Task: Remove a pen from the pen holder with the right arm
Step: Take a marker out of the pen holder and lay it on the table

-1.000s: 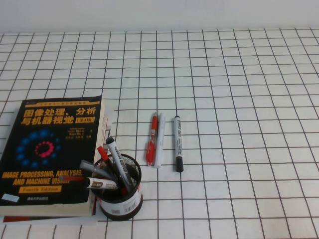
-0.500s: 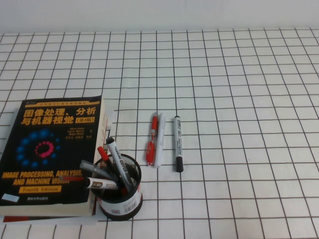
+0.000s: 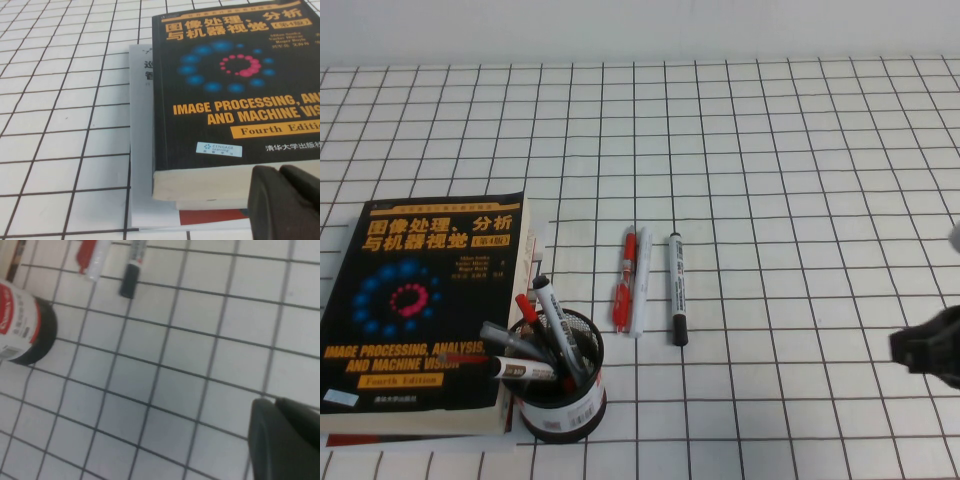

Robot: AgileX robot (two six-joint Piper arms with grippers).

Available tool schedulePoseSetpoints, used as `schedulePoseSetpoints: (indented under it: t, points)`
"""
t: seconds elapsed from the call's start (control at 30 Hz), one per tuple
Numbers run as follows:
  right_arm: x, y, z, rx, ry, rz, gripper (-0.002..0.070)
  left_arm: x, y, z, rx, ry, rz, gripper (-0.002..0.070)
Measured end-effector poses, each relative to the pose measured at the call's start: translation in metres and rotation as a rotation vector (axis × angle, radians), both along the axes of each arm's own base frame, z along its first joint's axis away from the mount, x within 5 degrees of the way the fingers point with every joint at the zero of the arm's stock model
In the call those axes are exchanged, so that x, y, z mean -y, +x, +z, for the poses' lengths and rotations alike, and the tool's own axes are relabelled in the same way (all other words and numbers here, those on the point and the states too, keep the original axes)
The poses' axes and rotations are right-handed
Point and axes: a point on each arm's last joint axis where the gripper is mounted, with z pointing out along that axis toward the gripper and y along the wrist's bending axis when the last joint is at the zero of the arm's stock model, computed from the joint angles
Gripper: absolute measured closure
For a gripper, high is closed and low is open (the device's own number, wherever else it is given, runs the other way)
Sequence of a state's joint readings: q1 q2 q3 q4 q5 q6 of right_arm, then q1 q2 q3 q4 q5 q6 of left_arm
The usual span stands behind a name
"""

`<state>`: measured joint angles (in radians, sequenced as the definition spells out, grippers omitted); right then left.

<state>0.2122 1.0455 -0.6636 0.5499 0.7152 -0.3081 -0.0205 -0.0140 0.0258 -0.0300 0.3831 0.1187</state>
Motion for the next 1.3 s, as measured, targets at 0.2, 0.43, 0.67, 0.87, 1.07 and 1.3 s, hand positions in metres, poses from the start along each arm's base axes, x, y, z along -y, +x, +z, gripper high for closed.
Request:
schedulePoseSetpoints:
  t: [0.2,0.43,0.67,0.87,1.07,1.3]
  points:
    - [-0.066,0.019,0.006,0.100,0.002,0.210,0.0692,0.000,0.000,0.000,0.000,0.000,0.000,0.0679]
    - [-0.146,0.027,0.010,0.200,0.025,0.396,0.0671,0.000,0.000,0.000,0.000,0.000,0.000,0.0679]
    - [-0.194,0.032,0.000,0.334,0.043,0.432,0.0409,0.000,0.000,0.000,0.000,0.000,0.000,0.0679]
    - [-0.217,0.038,-0.011,0.481,0.065,0.381,0.0299,0.000,0.000,0.000,0.000,0.000,0.000,0.0679]
    - [-0.229,0.038,-0.026,0.515,0.054,0.382,0.0289,0.000,0.000,0.000,0.000,0.000,0.000,0.0679]
    - [-0.234,0.036,-0.024,0.551,0.065,0.382,0.0289,0.000,0.000,0.000,0.000,0.000,0.000,0.0679]
